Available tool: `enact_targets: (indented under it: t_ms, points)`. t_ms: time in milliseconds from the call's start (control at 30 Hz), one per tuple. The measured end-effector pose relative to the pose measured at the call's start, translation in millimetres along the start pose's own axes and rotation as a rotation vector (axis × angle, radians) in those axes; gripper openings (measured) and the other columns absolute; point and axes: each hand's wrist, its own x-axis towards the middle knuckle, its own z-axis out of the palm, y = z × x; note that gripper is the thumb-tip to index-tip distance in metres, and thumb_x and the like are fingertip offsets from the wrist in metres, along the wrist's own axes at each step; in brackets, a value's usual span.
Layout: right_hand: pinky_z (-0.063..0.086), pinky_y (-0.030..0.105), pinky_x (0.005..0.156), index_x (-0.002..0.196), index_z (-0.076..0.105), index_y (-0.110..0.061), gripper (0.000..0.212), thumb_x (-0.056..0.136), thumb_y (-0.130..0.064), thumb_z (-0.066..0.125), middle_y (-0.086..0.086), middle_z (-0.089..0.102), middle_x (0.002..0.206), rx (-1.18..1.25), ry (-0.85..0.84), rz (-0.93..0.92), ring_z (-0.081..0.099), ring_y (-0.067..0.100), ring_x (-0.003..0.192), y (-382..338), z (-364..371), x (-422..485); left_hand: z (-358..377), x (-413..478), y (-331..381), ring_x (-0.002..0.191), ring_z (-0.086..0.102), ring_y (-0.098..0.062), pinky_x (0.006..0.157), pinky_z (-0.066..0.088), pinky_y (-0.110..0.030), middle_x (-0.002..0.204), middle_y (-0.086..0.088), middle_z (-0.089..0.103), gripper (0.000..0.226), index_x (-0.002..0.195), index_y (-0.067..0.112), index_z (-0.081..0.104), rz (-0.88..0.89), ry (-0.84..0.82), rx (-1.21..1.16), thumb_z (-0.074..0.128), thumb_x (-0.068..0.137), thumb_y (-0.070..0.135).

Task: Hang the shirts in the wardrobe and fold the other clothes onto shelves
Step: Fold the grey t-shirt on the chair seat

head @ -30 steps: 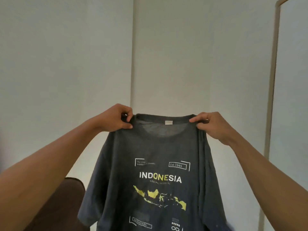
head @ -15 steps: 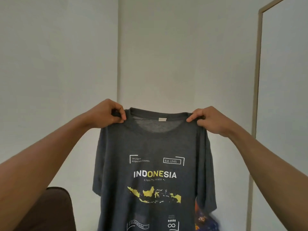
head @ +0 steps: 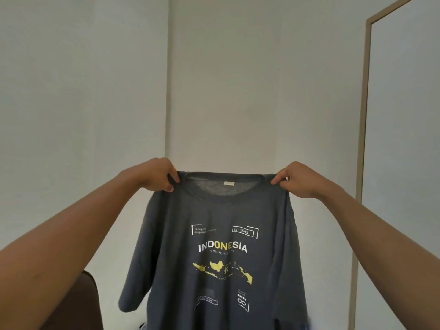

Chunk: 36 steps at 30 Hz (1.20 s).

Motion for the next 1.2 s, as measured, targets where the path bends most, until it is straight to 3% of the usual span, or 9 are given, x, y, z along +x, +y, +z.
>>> enact_targets:
  t_ms: [100,167,233,367,467,633,800,1000,1200]
  points:
    - [0.038,0.029,0.054,0.075,0.054,-0.009,0.014,0.089,-0.006,0.054,0.003,0.044,0.07,0.377,0.097,0.265,0.045,0.02,0.056,-13,5,2,5,6,12,0.083,0.067,-0.027,0.076,0.054,-0.031,0.098,-0.015,0.075,0.026,0.111,0.008,0.074,-0.115,-0.007,-0.249,0.069,0.086,0.013]
    - [0.055,0.032,0.054,0.095,0.052,-0.003,0.008,0.096,-0.01,0.05,0.007,0.051,0.095,0.778,0.06,0.403,0.065,0.027,0.063,-26,7,-2,10,9,20,0.08,0.073,-0.033,0.082,0.06,-0.041,0.086,-0.022,0.074,0.024,0.101,-0.003,0.071,-0.168,0.019,-0.462,0.068,0.08,0.008]
    - [0.061,0.048,0.065,0.123,0.046,-0.003,0.026,0.099,-0.015,0.046,0.007,0.044,0.127,0.954,0.03,0.445,0.068,0.039,0.094,-30,9,-3,15,13,26,0.081,0.068,-0.032,0.086,0.057,-0.042,0.083,-0.019,0.069,0.026,0.101,-0.008,0.068,-0.165,0.074,-0.599,0.064,0.079,0.005]
    - [0.053,0.055,0.086,0.112,0.064,-0.007,0.029,0.093,-0.03,0.062,0.007,0.06,0.123,0.8,0.204,0.433,0.06,0.029,0.107,-21,16,-2,23,14,37,0.099,0.063,-0.019,0.084,0.05,-0.029,0.105,-0.002,0.067,0.034,0.118,0.006,0.068,-0.092,0.255,-0.626,0.07,0.084,0.012]
    - [0.054,0.031,0.07,0.097,0.073,-0.009,0.028,0.082,-0.032,0.079,0.002,0.071,0.101,0.767,0.352,0.275,0.067,0.016,0.094,-14,16,-6,23,12,37,0.092,0.068,-0.014,0.076,0.051,-0.022,0.097,0.0,0.072,0.029,0.106,0.012,0.074,-0.043,0.394,-0.766,0.08,0.078,0.015]
    - [0.059,0.031,0.069,0.096,0.07,-0.007,0.035,0.07,-0.02,0.09,0.007,0.071,0.096,0.929,0.459,0.226,0.07,0.016,0.082,-10,24,-6,25,5,37,0.088,0.07,-0.02,0.074,0.055,-0.024,0.096,-0.009,0.073,0.019,0.093,0.013,0.072,0.013,0.445,-1.067,0.079,0.079,0.003]
    - [0.06,0.047,0.083,0.108,0.059,-0.003,0.044,0.073,-0.006,0.085,0.015,0.062,0.109,1.239,0.457,0.166,0.066,0.025,0.091,-23,9,3,7,11,56,0.085,0.061,-0.022,0.069,0.055,-0.029,0.101,-0.012,0.063,0.022,0.092,0.011,0.062,0.09,0.434,-1.391,0.069,0.084,-0.009]
    - [0.053,0.032,0.067,0.091,0.05,-0.015,0.033,0.082,0.014,0.064,0.011,0.057,0.097,1.419,0.409,0.095,0.058,0.022,0.079,-38,11,12,6,16,67,0.077,0.06,-0.018,0.06,0.055,-0.025,0.102,-0.01,0.06,0.034,0.096,0.014,0.056,0.095,0.436,-1.589,0.058,0.085,-0.018]
    - [0.054,0.036,0.072,0.091,0.047,-0.018,0.038,0.084,0.019,0.053,0.01,0.06,0.096,1.571,0.263,0.043,0.059,0.022,0.078,-40,17,17,9,16,59,0.081,0.062,-0.022,0.062,0.059,-0.028,0.11,-0.011,0.061,0.037,0.092,0.017,0.053,0.102,0.362,-1.6,0.055,0.087,-0.019]
